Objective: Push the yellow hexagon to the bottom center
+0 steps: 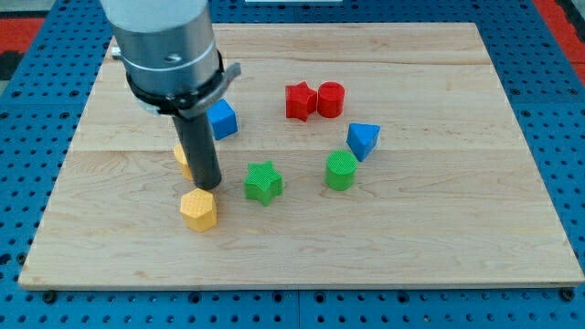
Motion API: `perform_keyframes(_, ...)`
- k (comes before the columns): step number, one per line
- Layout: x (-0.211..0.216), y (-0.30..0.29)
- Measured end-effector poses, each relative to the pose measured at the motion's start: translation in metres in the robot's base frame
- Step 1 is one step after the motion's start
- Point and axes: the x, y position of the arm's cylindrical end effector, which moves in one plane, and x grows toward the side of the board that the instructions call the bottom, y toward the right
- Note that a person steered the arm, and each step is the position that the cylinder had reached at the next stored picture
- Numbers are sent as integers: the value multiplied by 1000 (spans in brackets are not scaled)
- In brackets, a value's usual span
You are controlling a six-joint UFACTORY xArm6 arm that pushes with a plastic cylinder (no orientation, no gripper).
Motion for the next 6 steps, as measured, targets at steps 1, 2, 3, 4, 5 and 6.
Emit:
perform_keyframes(1, 39, -13)
perform_keyframes(2, 24, -51)
perform_keyframes(3, 53, -60)
perform_keyframes(4, 70, -32)
perform_keyframes(5, 70, 51)
perform_keyframes(6, 80, 100)
